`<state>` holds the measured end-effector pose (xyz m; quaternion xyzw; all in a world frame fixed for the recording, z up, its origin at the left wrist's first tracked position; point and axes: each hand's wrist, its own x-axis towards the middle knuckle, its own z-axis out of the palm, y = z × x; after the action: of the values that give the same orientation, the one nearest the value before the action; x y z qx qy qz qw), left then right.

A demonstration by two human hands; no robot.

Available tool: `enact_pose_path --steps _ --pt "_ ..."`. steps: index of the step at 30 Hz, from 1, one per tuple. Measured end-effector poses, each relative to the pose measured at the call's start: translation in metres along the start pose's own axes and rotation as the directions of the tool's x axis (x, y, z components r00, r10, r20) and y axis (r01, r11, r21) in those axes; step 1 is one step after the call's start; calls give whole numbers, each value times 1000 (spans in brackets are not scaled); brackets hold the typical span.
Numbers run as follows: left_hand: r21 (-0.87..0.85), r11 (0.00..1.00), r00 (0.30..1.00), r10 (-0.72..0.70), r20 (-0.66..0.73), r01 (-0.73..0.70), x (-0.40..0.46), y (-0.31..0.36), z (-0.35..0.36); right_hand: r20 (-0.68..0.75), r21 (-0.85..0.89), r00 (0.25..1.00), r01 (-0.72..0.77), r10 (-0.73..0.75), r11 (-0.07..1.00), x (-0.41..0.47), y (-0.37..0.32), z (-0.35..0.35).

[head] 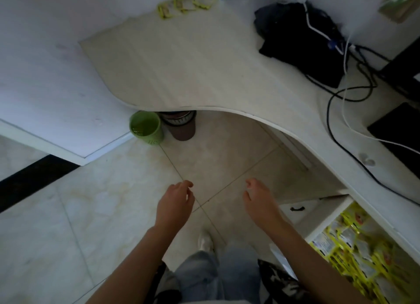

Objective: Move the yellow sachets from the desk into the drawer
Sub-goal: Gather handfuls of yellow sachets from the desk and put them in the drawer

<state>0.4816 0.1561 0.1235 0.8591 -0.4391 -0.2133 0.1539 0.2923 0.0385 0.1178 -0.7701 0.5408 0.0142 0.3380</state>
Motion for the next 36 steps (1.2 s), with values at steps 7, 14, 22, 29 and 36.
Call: enact_pose_path --steps 7,14,22,29,36 --pt "2 998 996 -57 -69 57 62 -28 -34 -9 -18 997 79 -79 997 64 -65 -6" --pt "13 997 986 -79 -147 82 146 -27 -61 -22 -49 985 169 -170 984 150 -112 -32" --pt "-14 998 981 -60 -182 58 258 -7 -102 -6 -86 960 279 -280 957 259 -156 -78" --pt "-8 999 985 -36 -169 35 349 0 -130 14 -127 951 309 -310 942 345 -191 -112" --pt "30 999 989 15 -150 -11 447 -2 -164 -14 -172 948 310 -317 935 429 -228 -136"
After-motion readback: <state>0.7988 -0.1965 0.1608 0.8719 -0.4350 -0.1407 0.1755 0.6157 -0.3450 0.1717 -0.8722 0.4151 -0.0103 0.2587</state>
